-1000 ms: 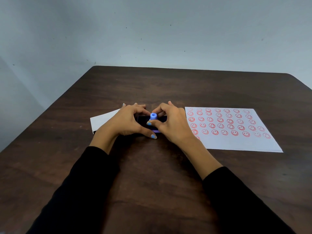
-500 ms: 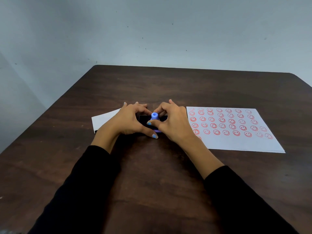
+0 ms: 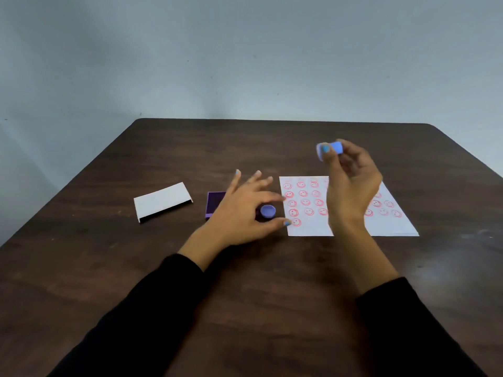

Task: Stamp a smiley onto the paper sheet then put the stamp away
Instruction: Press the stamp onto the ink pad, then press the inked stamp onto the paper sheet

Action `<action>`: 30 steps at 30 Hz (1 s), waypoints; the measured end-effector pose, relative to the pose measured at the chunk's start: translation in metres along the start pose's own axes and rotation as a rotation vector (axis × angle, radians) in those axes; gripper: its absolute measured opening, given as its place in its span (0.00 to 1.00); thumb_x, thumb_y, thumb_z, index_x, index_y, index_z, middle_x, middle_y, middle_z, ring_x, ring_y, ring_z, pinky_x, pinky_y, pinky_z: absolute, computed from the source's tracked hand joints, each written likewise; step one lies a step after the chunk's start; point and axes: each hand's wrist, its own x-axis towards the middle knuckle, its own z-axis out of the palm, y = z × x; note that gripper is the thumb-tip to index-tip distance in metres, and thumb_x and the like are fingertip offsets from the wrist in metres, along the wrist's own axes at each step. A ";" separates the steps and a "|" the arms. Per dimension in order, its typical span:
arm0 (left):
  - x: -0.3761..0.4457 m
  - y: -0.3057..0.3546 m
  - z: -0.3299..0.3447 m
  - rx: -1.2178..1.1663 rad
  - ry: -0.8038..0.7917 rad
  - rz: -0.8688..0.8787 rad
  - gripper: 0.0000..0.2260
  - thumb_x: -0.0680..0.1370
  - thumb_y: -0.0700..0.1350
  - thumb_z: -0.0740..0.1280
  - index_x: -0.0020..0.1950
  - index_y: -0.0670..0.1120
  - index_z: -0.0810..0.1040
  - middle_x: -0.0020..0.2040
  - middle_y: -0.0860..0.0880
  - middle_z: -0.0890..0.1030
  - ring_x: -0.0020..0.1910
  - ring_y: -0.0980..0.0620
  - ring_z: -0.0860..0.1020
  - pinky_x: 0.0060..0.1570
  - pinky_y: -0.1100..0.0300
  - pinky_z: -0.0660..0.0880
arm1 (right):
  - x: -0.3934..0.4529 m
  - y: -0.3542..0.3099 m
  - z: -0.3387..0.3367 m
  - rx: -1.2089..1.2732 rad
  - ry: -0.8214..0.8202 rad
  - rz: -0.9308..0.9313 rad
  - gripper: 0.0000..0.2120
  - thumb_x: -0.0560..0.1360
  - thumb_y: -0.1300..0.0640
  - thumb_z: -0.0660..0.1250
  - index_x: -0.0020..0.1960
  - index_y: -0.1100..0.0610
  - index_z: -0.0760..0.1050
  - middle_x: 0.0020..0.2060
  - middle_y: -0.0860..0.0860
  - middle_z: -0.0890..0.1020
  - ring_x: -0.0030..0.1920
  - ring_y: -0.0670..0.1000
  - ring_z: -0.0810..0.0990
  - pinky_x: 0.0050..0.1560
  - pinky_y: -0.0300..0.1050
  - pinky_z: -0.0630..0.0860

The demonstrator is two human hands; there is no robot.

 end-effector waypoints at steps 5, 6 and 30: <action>0.002 -0.003 0.004 0.117 -0.083 -0.005 0.16 0.73 0.59 0.65 0.58 0.57 0.78 0.71 0.51 0.70 0.74 0.53 0.58 0.73 0.44 0.40 | 0.005 0.016 -0.034 -0.135 0.069 0.082 0.09 0.69 0.54 0.74 0.48 0.53 0.78 0.42 0.52 0.85 0.46 0.49 0.84 0.47 0.40 0.79; 0.002 -0.005 0.003 0.111 -0.058 -0.016 0.15 0.72 0.59 0.65 0.56 0.56 0.79 0.69 0.52 0.72 0.73 0.53 0.61 0.73 0.44 0.40 | 0.006 0.020 -0.036 -0.170 0.061 0.096 0.09 0.69 0.54 0.74 0.48 0.53 0.78 0.42 0.52 0.85 0.45 0.49 0.84 0.49 0.43 0.80; 0.036 -0.005 0.019 0.136 -0.426 0.016 0.38 0.63 0.75 0.54 0.71 0.64 0.58 0.77 0.48 0.51 0.76 0.51 0.48 0.70 0.44 0.36 | -0.041 0.018 -0.055 -0.389 -0.215 0.074 0.11 0.65 0.58 0.77 0.44 0.48 0.79 0.37 0.43 0.83 0.40 0.39 0.82 0.43 0.28 0.76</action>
